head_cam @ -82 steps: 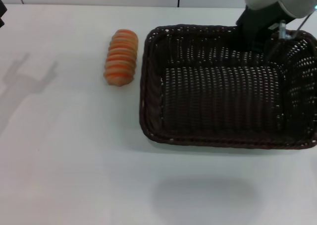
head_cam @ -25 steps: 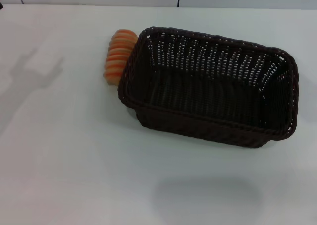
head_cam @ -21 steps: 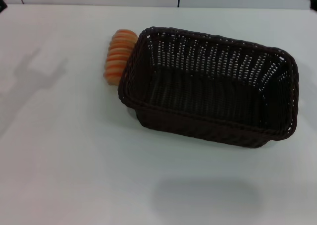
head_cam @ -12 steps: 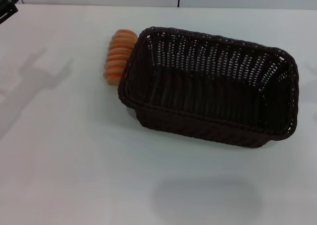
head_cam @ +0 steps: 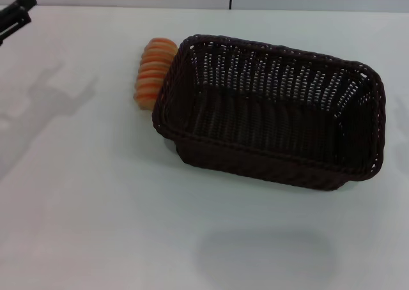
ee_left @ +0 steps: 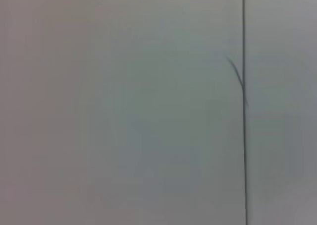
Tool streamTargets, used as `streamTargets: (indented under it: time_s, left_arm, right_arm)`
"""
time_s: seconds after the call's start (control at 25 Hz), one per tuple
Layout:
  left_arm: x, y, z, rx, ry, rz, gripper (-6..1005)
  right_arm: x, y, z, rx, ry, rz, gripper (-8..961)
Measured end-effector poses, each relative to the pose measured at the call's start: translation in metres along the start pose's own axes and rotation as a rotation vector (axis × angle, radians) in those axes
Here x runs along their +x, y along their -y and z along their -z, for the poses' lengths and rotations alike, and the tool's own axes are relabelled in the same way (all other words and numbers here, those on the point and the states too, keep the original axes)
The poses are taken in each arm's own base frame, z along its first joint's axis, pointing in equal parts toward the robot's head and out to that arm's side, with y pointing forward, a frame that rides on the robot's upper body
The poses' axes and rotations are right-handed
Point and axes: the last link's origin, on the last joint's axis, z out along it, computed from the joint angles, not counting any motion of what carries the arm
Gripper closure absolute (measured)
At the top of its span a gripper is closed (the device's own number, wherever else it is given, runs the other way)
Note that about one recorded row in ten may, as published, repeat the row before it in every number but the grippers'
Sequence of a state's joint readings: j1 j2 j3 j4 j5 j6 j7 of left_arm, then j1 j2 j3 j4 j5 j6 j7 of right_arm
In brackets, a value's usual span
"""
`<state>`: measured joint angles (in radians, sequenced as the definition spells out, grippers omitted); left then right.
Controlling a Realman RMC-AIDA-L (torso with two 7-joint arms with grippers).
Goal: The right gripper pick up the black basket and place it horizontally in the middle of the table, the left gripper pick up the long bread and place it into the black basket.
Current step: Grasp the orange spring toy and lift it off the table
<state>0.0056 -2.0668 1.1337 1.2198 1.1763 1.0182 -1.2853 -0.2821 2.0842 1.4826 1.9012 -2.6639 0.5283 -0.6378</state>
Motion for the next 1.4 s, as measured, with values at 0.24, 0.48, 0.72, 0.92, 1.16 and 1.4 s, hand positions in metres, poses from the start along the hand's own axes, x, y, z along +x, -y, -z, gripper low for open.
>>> streamTargets:
  time_s: [0.24, 0.48, 0.72, 0.92, 1.16, 1.4]
  left_arm:
    - [0.003, -0.003, -0.006, -0.01, 0.053, -0.051, 148]
    - [0.01, -0.004, -0.006, -0.015, 0.053, -0.059, 148]
    - [0.014, -0.005, -0.004, -0.02, 0.074, -0.057, 148]
    - [0.018, -0.005, -0.006, -0.018, 0.08, -0.041, 148]
    - [0.024, -0.008, -0.025, -0.047, 0.114, -0.062, 148]
    - [0.031, -0.006, -0.048, -0.061, 0.115, 0.033, 148]
  right_arm:
    - [0.015, -0.022, 0.009, 0.027, 0.005, 0.054, 453]
    - [0.049, -0.033, 0.03, 0.177, 0.132, 0.096, 476]
    - [0.071, -0.038, 0.053, 0.309, 0.283, 0.114, 476]
    - [0.079, -0.039, 0.078, 0.347, 0.421, 0.049, 477]
    - [0.087, -0.05, 0.107, 0.261, 0.524, 0.018, 477]
    - [0.101, -0.063, 0.126, 0.223, 0.561, 0.032, 477]
